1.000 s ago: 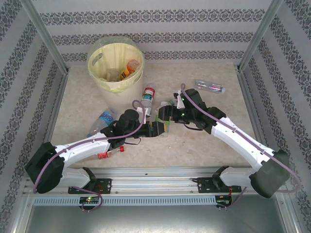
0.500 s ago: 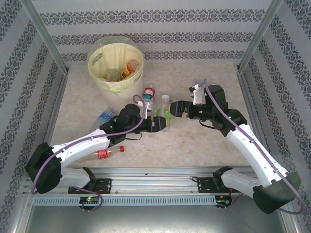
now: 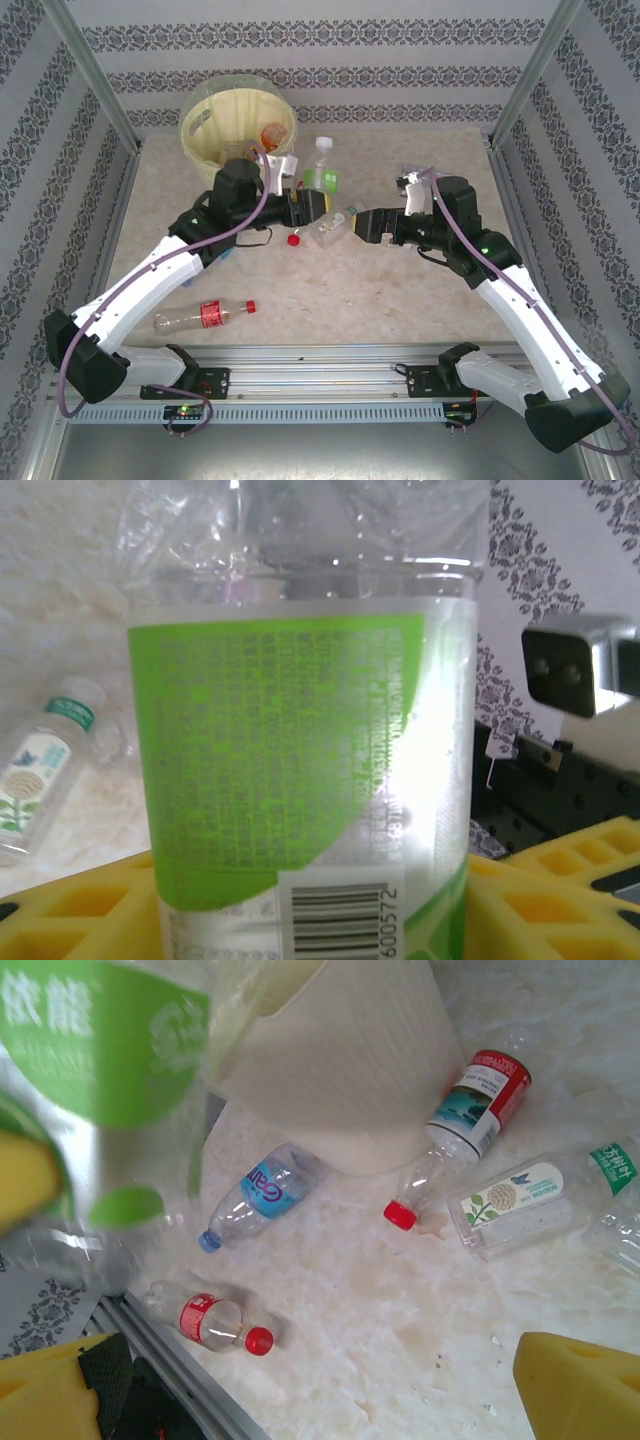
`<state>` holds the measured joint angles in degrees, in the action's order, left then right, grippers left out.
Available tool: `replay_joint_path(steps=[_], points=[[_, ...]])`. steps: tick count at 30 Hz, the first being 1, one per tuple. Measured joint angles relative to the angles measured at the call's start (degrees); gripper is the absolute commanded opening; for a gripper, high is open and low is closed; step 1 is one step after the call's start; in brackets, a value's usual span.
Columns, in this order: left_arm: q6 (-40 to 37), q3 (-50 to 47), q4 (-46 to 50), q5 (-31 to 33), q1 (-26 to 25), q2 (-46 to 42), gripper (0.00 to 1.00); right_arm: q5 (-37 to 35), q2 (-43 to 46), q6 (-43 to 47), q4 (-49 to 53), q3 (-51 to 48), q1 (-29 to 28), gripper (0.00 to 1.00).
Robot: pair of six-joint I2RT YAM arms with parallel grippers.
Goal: Put the plastic bottles in the bin
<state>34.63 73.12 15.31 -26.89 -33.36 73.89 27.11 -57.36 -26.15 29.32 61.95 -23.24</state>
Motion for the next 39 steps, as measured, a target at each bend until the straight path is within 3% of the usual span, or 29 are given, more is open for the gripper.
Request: replay_joint_path(steps=[6, 11, 25, 39], points=[[-5.68, 11.63, 10.45, 1.77, 6.47, 0.90, 0.63, -1.20, 2.01, -0.44, -0.17, 0.00, 0.00, 0.97], [-10.12, 21.20, 17.25, 7.82, 9.42, 4.20, 0.63, -2.60, 2.60, -0.42, 1.99, 0.04, 0.00, 0.98], [-15.02, 36.02, 28.15, 21.49, 16.44, 18.25, 0.62, -6.14, 8.20, -1.07, 5.18, -2.80, 0.00, 0.98], [-15.41, 39.63, 31.63, 23.06, 21.46, 25.97, 0.63, -11.67, 7.65, -2.40, 9.55, -3.10, 0.00, 0.97]])
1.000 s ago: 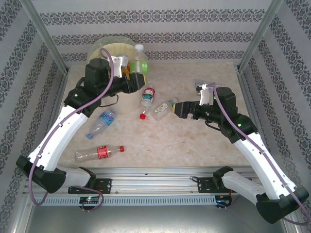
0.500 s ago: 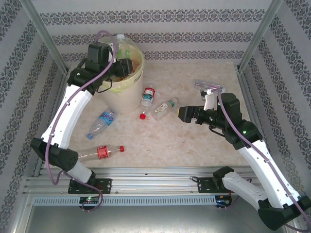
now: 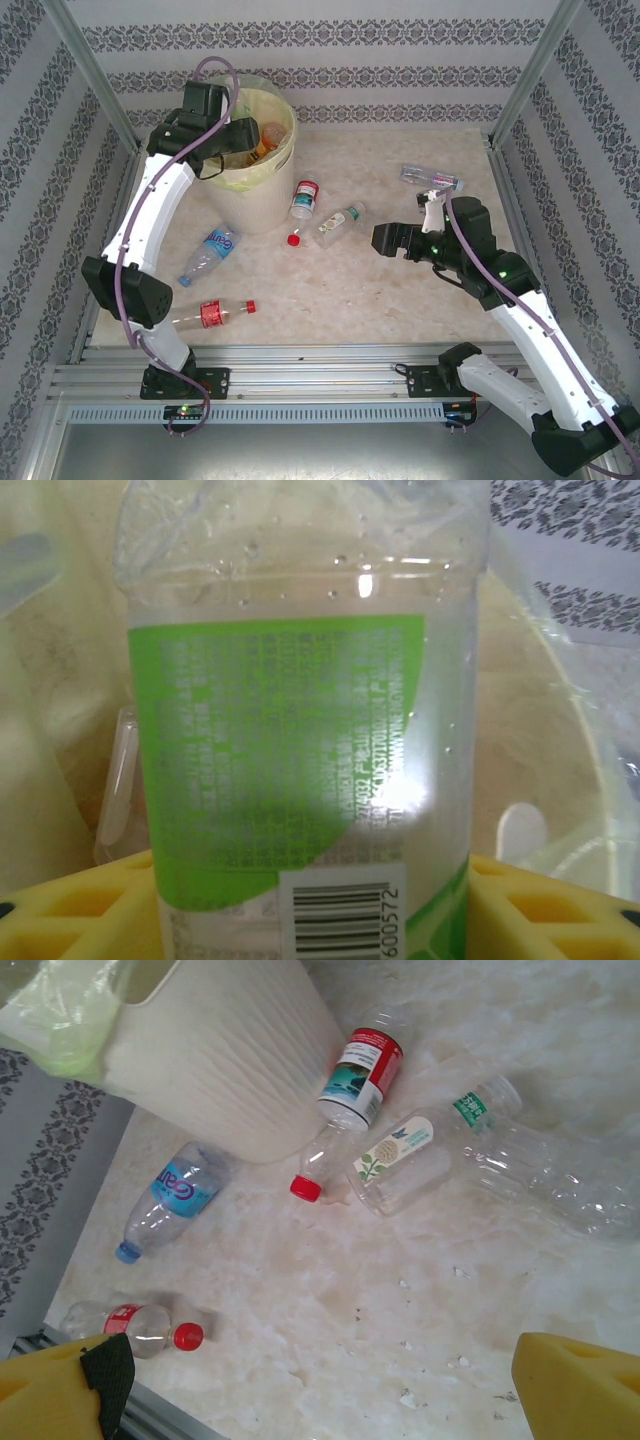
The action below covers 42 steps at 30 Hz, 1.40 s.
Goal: Put the plastic bottles in the bin
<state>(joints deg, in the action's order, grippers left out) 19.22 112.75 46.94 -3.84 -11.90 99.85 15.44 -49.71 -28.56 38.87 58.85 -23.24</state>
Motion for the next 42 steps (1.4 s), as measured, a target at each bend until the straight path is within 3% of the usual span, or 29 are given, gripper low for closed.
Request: replay_joint_path(steps=[18, 25, 31, 42], points=[[0.48, 0.48, 1.05, -3.96, 1.90, 2.19, 0.84, -2.78, -1.62, -1.70, 0.83, -0.15, 2.01, 0.97], [-0.39, -2.58, -0.90, -7.96, 1.84, -4.42, 0.98, -2.58, -5.14, -2.80, 0.79, -0.37, 4.35, 0.97], [-1.49, -9.64, -4.17, -12.79, -0.11, -15.72, 1.00, -2.54, -8.61, -4.81, 0.28, -1.46, 7.93, 0.98], [0.13, -38.56, -15.54, -25.07, -13.14, -34.97, 1.00, -0.13, -16.28, -4.46, -3.56, -2.36, 13.68, 0.98]])
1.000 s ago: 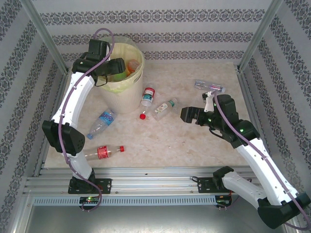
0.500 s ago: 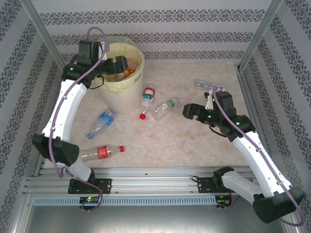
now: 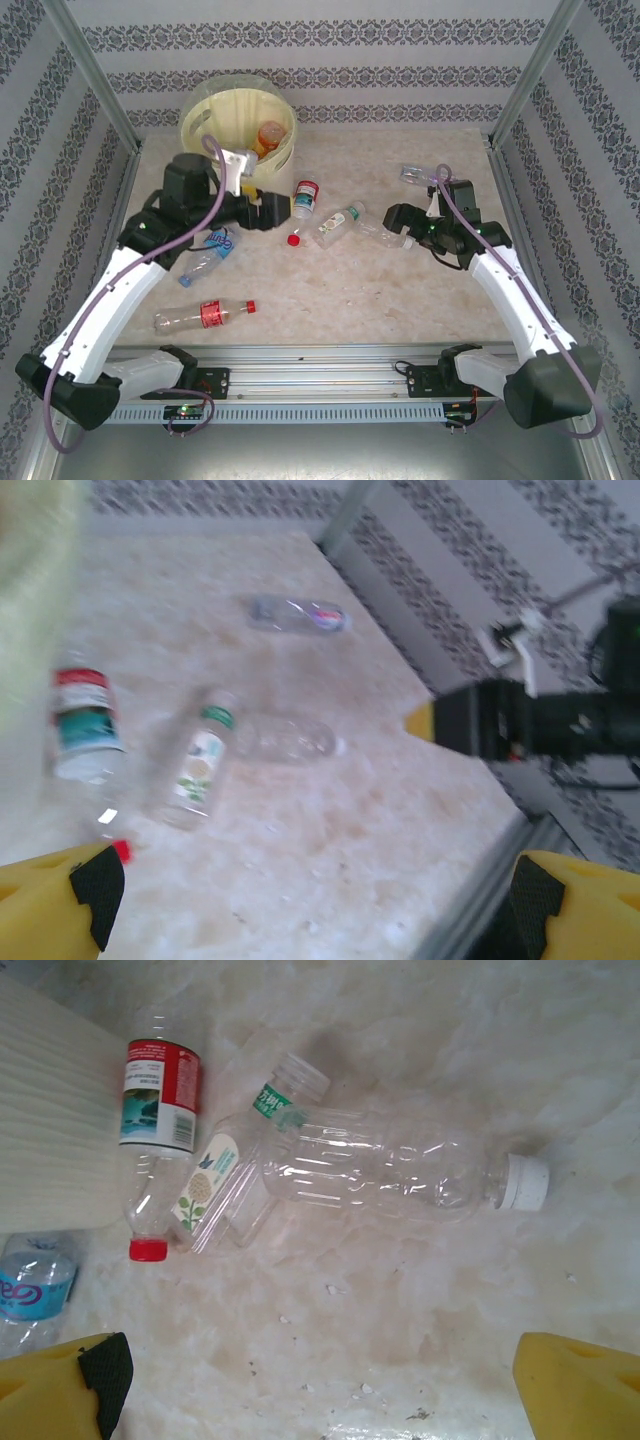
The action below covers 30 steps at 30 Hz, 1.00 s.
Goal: Put the plastic bottles in the bin
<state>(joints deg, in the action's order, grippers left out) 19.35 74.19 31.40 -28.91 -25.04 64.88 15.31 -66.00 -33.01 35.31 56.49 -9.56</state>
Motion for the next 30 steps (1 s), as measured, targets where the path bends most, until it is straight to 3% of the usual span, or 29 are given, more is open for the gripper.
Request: replay_joint_path(steps=[9, 19, 30], points=[[5.66, -15.85, -10.64, -0.48, -8.76, -1.60, 1.00, 4.07, -8.79, -0.96, -0.90, 0.02, 1.57, 0.98], [7.58, -17.20, -16.11, 3.02, -14.88, 2.23, 1.00, 2.95, -13.51, -23.76, -7.13, -2.03, 1.05, 0.98], [8.76, -17.33, -17.99, 5.11, -16.48, 2.69, 1.00, -0.98, -17.70, -43.65, -13.99, -2.82, 0.02, 0.93]])
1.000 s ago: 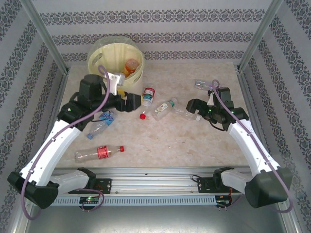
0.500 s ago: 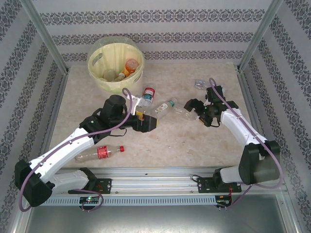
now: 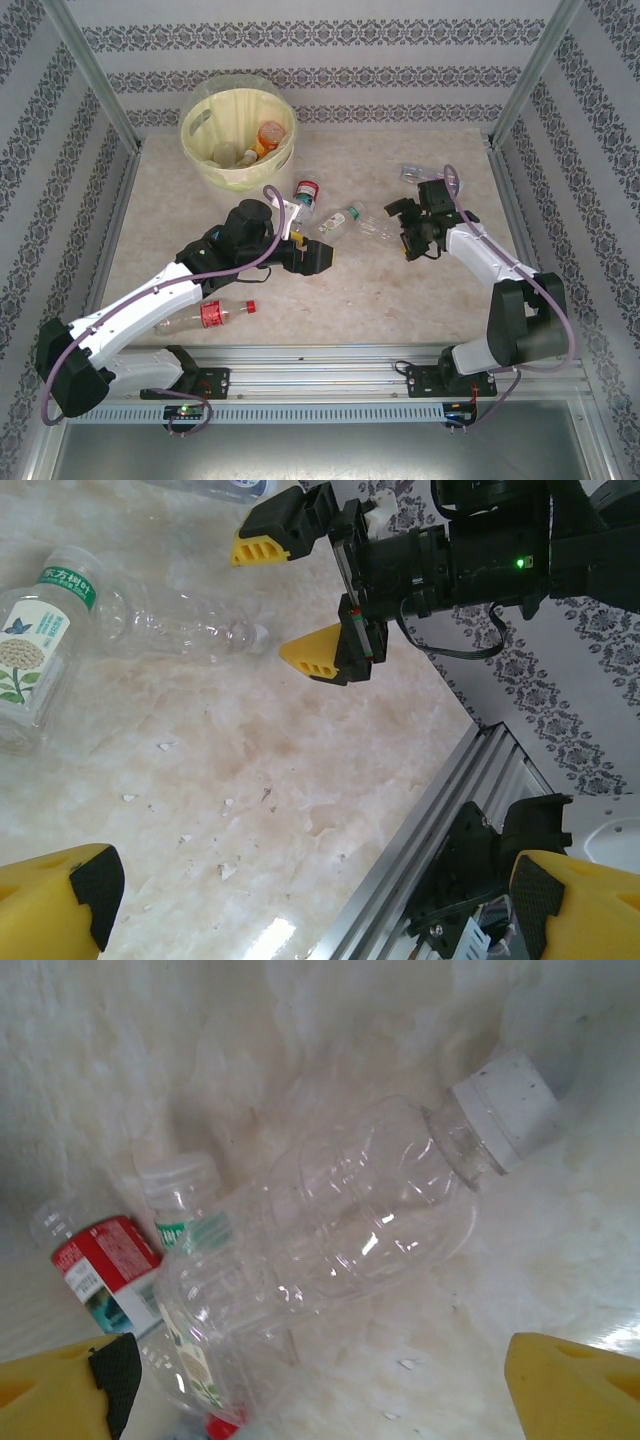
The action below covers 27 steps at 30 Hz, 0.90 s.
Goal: Put the plastic bottles in the bin
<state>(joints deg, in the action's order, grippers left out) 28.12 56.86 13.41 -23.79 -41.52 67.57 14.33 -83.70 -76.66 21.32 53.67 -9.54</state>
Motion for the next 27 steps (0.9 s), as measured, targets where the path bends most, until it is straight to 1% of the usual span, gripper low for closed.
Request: replay_joint_path(steps=[8, 14, 23, 27], points=[[0.90, -0.74, -1.44, 0.52, -0.76, 0.00, 1.00, -1.90, -2.27, -10.58, -5.49, -3.61, -1.22, 0.90], [1.14, -1.55, -2.10, 0.96, -0.92, 0.00, 1.00, -2.86, -3.96, -16.11, -8.90, -4.57, -1.62, 0.89], [2.27, -1.90, -2.80, 1.40, -1.66, 0.13, 1.00, -3.30, -10.64, -22.58, -16.46, -6.03, -2.25, 0.88], [2.40, -1.90, -2.82, 1.42, -1.90, 0.44, 1.00, -3.15, -11.41, -24.28, -17.20, -6.08, -2.25, 0.87]])
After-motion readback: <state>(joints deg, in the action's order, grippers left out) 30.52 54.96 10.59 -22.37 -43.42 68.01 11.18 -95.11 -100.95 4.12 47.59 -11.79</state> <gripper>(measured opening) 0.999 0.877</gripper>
